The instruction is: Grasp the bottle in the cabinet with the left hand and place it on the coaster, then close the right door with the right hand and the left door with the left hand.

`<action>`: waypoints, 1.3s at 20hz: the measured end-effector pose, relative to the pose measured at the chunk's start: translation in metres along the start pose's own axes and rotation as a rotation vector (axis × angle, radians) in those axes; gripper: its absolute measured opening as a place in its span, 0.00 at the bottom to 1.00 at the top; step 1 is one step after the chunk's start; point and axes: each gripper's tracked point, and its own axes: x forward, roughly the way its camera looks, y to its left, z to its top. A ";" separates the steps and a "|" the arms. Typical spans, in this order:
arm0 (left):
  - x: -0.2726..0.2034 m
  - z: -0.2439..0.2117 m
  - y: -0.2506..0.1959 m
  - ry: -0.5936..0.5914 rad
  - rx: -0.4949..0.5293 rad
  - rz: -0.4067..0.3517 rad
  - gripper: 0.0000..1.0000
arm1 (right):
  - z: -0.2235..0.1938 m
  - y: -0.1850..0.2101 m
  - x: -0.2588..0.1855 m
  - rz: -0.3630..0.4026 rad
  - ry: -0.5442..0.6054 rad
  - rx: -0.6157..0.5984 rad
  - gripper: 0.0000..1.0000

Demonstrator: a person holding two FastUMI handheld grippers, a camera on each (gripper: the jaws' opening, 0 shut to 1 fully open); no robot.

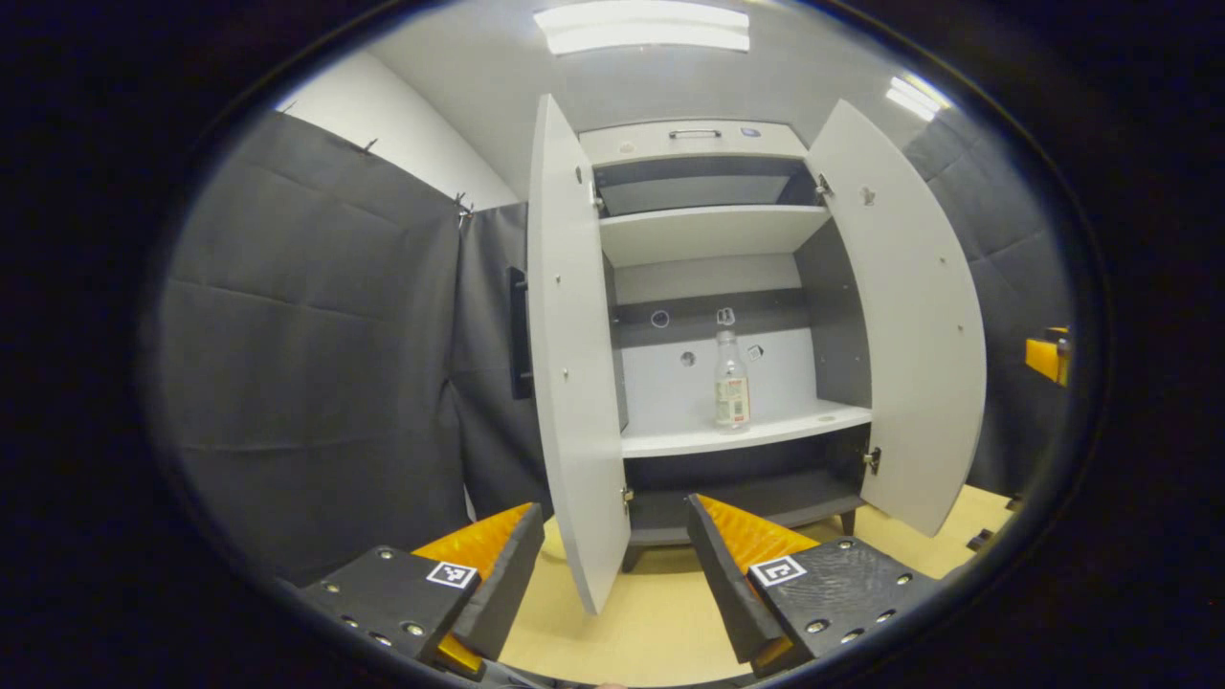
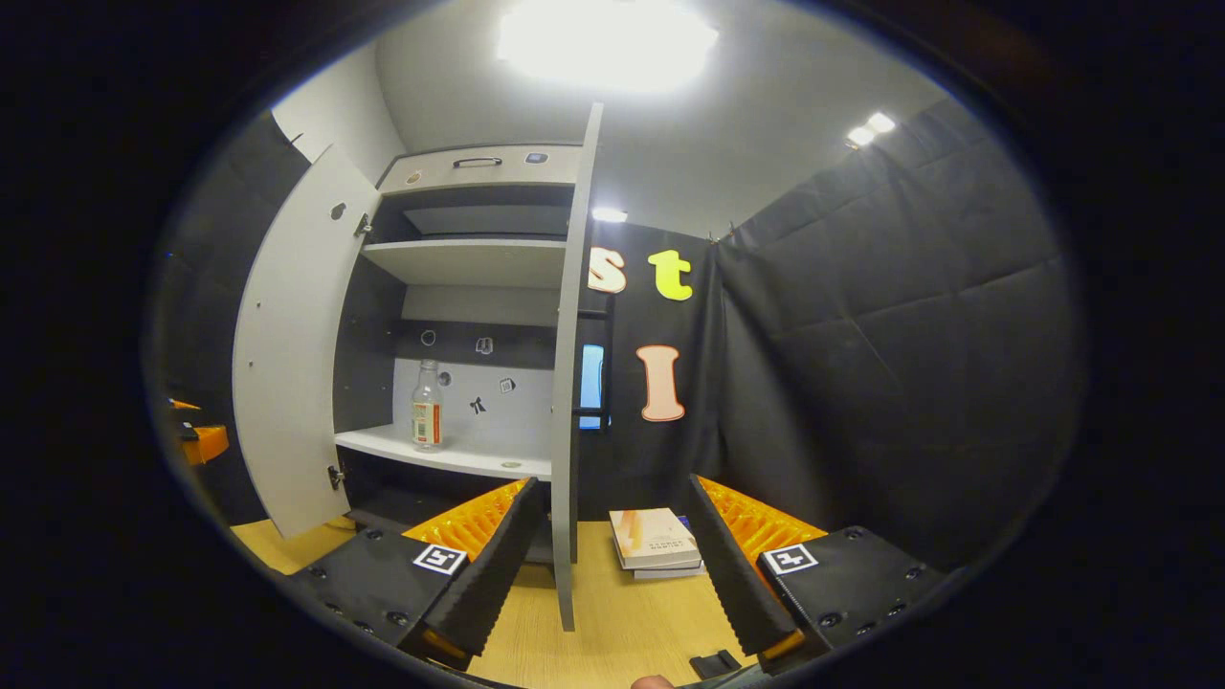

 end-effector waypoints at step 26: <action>0.074 0.085 -0.136 -0.012 -0.044 -0.093 0.88 | -0.054 -0.121 0.004 -0.028 0.091 0.028 0.96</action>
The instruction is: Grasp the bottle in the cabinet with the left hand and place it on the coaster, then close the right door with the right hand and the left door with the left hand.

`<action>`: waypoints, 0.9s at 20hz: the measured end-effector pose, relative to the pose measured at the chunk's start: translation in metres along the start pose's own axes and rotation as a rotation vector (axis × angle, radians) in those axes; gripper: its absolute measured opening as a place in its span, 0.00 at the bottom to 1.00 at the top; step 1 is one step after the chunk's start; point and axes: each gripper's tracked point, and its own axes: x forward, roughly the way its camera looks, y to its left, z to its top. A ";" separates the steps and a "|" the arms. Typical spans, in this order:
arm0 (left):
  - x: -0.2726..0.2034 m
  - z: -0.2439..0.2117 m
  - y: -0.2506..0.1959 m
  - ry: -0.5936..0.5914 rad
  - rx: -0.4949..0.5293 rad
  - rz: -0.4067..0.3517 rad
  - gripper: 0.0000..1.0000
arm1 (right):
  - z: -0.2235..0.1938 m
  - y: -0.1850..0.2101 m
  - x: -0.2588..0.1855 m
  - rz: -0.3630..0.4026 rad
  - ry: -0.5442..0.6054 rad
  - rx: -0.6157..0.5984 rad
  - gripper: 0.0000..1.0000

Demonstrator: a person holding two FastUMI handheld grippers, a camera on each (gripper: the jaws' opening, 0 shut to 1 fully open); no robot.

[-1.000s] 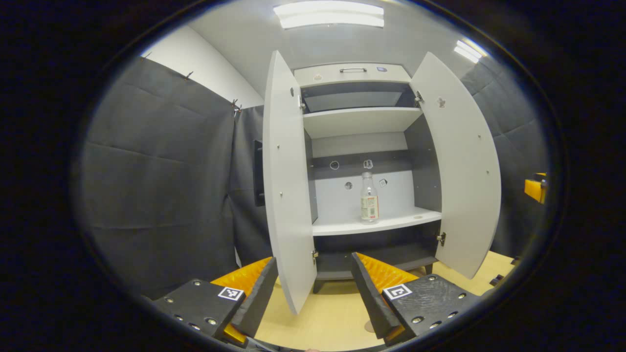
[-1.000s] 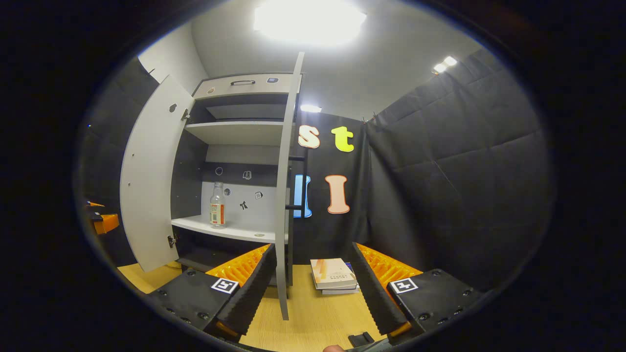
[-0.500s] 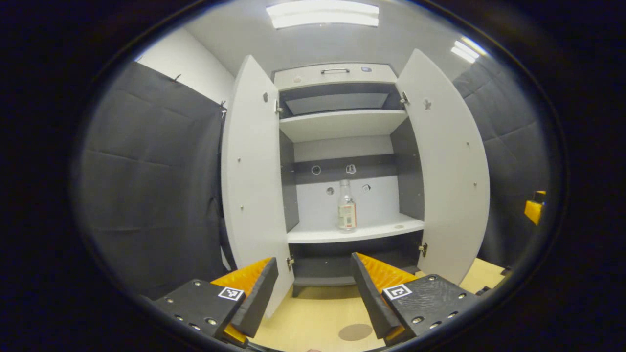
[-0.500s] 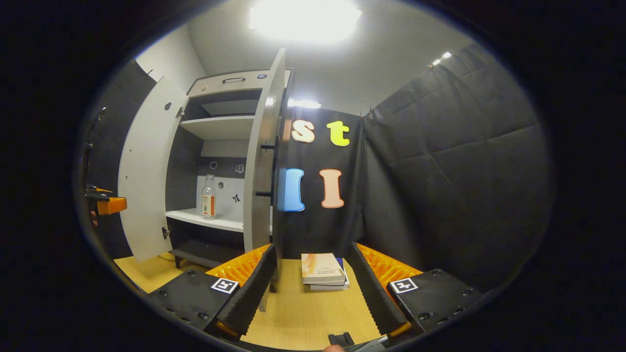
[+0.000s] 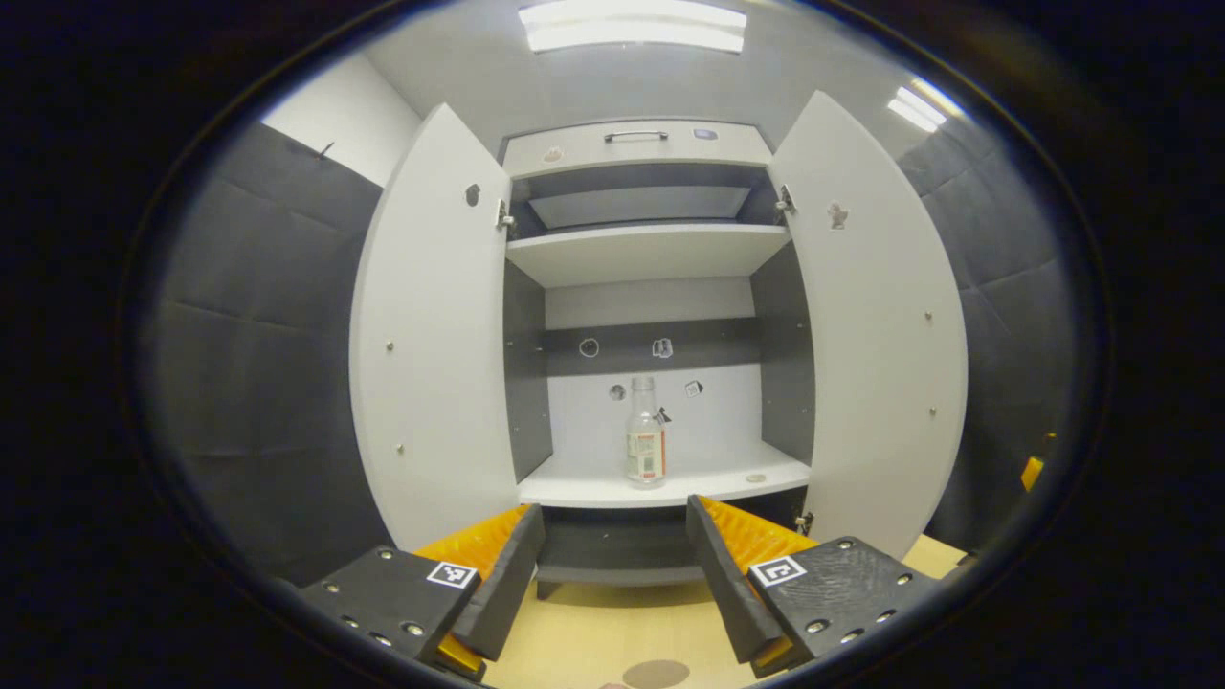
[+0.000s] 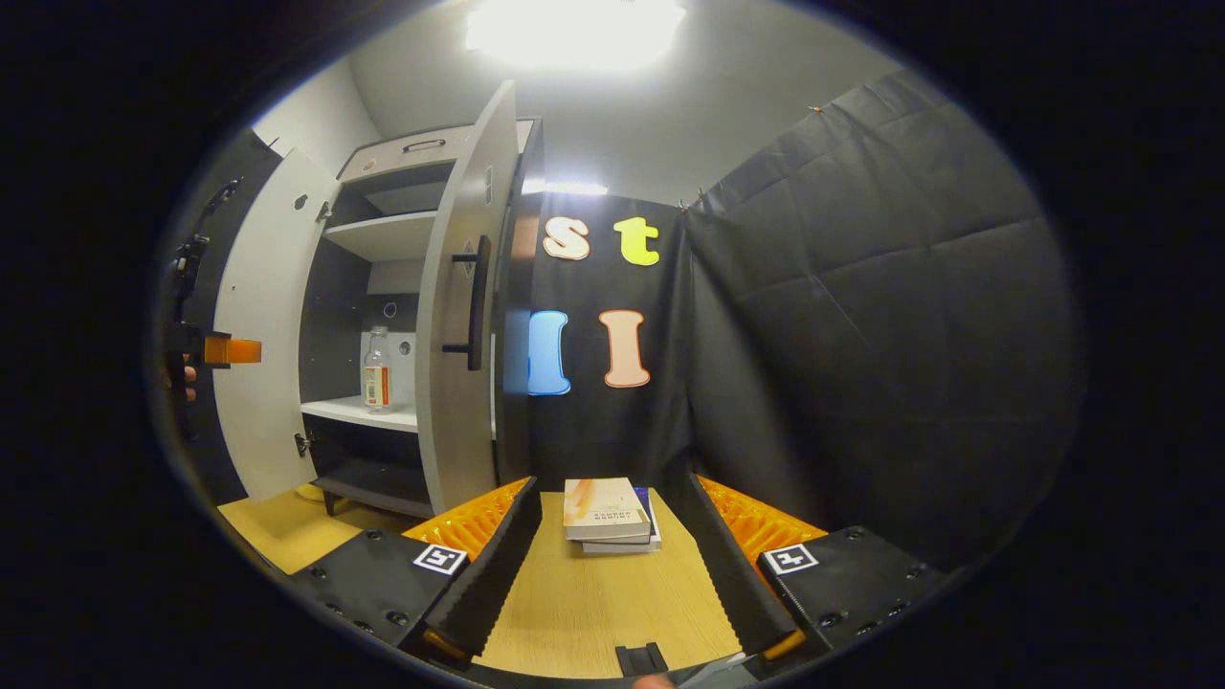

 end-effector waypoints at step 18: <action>0.188 0.023 -0.017 0.007 -0.070 -0.159 0.87 | 0.009 -0.015 0.033 -0.235 -0.015 -0.040 0.96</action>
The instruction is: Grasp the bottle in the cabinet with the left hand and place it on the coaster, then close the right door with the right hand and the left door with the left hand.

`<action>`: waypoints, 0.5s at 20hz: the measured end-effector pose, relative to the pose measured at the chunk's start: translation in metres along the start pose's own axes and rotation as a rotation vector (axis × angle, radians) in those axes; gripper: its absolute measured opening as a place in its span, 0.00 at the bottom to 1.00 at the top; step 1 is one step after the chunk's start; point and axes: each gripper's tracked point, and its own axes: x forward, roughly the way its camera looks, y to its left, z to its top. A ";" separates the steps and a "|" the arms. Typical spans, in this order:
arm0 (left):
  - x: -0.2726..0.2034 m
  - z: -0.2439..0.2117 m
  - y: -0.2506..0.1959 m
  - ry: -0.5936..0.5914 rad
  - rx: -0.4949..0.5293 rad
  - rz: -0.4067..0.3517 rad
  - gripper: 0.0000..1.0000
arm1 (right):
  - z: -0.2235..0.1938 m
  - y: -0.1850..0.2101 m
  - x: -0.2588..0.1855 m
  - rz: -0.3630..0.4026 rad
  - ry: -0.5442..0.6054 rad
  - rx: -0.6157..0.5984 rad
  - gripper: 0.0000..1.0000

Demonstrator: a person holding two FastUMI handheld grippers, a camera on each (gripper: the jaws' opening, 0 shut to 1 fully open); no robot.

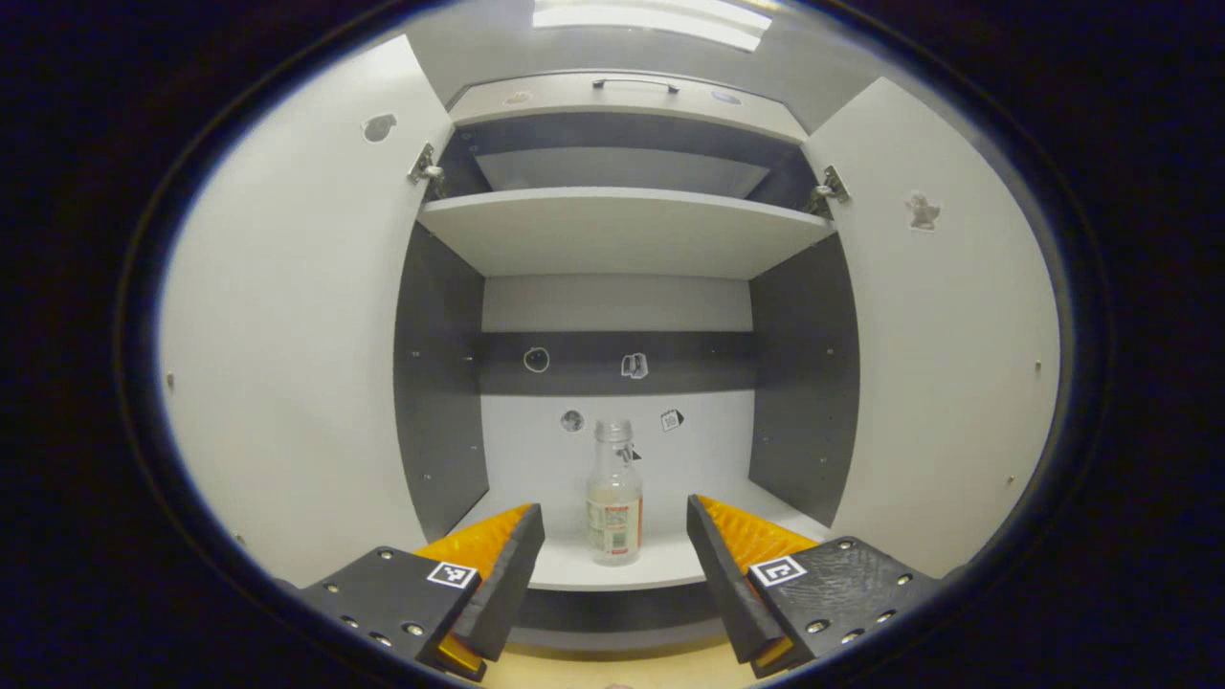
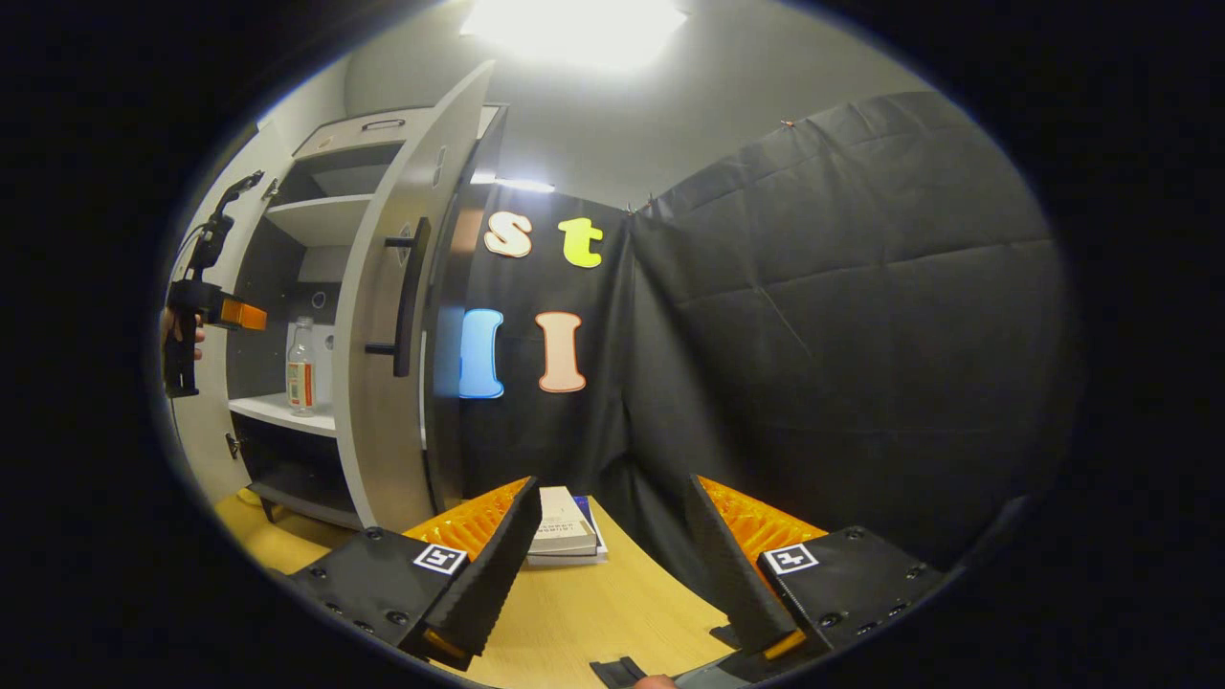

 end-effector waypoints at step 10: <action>0.099 -0.002 0.006 0.010 0.005 -0.051 0.87 | -0.012 0.002 0.010 -0.094 0.034 -0.022 0.96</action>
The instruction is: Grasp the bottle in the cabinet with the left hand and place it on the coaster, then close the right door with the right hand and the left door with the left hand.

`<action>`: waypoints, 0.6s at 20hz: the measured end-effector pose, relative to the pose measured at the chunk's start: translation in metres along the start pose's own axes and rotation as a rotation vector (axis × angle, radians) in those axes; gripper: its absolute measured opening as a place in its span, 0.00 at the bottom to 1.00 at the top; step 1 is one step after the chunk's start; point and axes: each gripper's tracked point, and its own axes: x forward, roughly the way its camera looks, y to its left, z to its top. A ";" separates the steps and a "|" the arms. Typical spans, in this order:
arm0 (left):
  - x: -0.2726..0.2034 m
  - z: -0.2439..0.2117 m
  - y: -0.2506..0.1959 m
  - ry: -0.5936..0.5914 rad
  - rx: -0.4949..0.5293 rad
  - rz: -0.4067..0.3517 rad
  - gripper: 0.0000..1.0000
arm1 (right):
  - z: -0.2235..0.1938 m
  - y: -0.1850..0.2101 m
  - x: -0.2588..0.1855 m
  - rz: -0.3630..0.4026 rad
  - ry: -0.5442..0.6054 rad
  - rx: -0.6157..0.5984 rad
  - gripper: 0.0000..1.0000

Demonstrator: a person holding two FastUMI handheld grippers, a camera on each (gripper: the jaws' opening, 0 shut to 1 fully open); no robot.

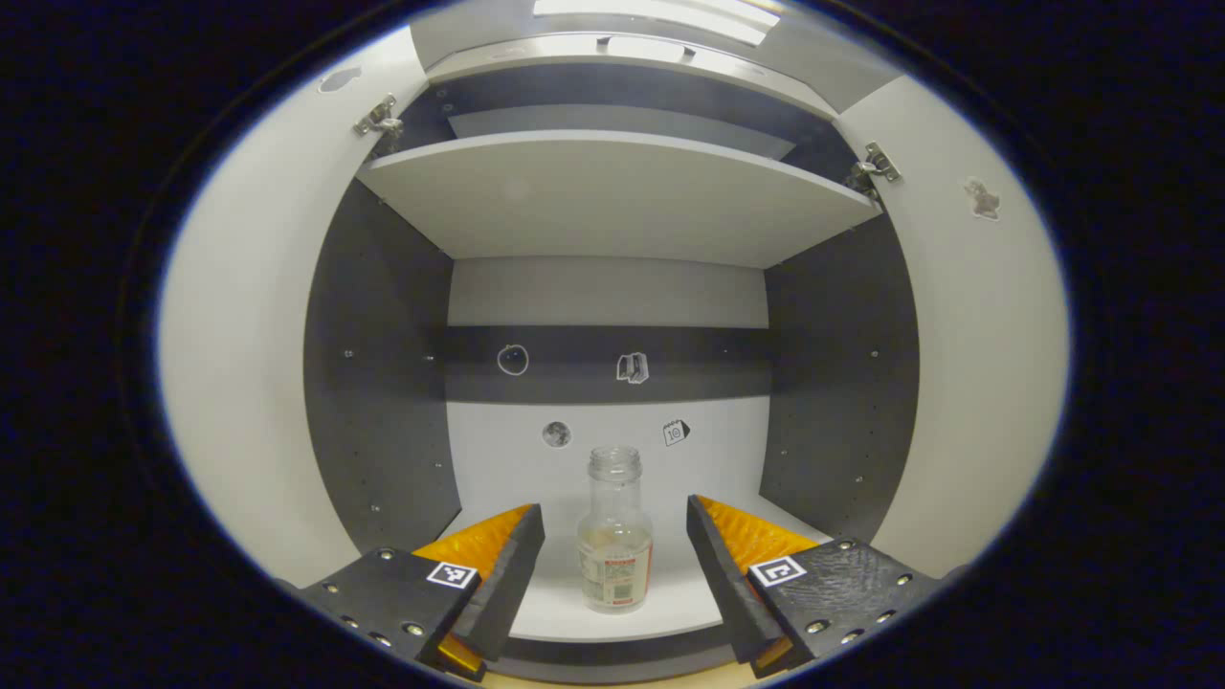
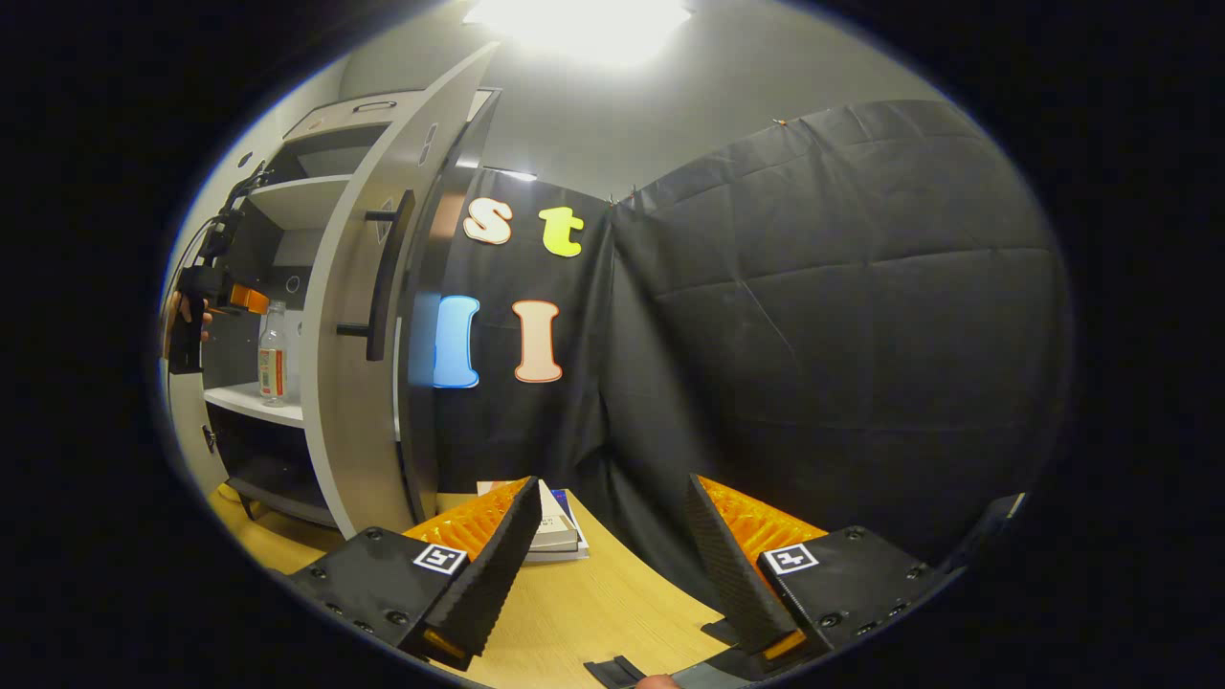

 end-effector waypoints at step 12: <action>0.082 -0.020 0.006 0.053 0.026 -0.003 0.76 | -0.013 0.008 0.001 -0.069 0.033 -0.022 0.96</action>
